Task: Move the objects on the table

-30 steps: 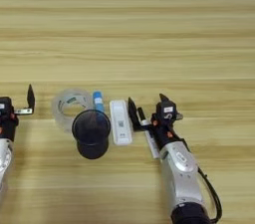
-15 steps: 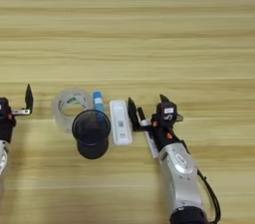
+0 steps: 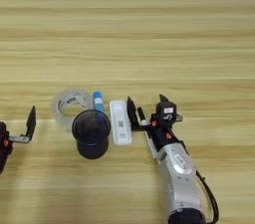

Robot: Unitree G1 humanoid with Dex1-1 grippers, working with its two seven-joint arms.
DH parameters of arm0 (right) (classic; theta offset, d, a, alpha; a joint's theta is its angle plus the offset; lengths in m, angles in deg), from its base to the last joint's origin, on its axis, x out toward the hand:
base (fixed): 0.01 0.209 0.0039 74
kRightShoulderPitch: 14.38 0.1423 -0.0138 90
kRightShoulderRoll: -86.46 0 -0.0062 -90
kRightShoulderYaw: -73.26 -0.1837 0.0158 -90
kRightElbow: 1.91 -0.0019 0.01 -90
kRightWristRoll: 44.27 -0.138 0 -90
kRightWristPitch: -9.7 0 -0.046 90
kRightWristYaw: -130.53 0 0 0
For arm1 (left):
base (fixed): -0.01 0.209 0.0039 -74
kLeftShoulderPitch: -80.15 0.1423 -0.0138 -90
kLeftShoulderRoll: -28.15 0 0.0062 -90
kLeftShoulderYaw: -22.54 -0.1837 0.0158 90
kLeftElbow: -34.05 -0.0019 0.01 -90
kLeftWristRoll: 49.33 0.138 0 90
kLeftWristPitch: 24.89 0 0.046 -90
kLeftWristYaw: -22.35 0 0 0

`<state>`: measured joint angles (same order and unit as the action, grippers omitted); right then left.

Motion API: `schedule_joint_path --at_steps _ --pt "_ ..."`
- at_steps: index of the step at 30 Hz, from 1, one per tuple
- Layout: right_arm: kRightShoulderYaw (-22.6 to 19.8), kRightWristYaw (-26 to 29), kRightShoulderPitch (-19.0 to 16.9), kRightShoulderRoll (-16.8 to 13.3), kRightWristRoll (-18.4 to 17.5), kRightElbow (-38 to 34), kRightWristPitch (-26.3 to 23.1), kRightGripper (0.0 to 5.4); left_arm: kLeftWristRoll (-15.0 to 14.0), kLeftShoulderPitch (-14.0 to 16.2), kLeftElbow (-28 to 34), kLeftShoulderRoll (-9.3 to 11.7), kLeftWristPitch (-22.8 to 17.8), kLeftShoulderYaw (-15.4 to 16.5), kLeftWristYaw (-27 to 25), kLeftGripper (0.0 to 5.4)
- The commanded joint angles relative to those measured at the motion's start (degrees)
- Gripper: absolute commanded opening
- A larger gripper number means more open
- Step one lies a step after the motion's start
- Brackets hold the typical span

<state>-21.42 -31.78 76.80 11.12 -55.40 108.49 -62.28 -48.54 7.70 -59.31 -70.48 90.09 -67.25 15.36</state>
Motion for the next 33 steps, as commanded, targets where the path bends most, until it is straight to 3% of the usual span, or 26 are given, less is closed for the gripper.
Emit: schedule_joint_path --at_steps 1,13,17,22,26,33 --pt "-1.8 -2.4 0.0 -0.1 -0.2 -1.1 1.1 5.38 -1.1 3.1 4.0 1.5 -2.6 -1.7 -3.4 5.40" --pt "-8.2 -11.5 2.1 -2.9 2.3 0.4 6.4 5.38 -0.6 5.8 4.1 3.2 -5.5 -7.4 -10.1 5.40" --pt "-8.3 -11.8 2.3 -3.0 1.9 0.8 6.3 5.38 -2.4 6.8 3.8 3.8 -6.0 -9.4 -13.4 5.40" --pt "-8.1 -11.6 2.2 -2.7 1.6 0.6 6.0 5.38 -0.7 7.8 3.3 5.1 -6.5 -11.7 -15.6 5.40" --pt "-8.1 -11.5 2.2 -2.6 1.3 0.7 5.7 5.38 -0.9 8.0 3.3 5.7 -6.5 -12.8 -16.6 5.40" --pt "-8.1 -11.4 2.4 -2.4 1.0 0.9 5.5 5.38 0.0 6.0 0.9 4.7 -6.1 -14.5 -16.2 5.40"
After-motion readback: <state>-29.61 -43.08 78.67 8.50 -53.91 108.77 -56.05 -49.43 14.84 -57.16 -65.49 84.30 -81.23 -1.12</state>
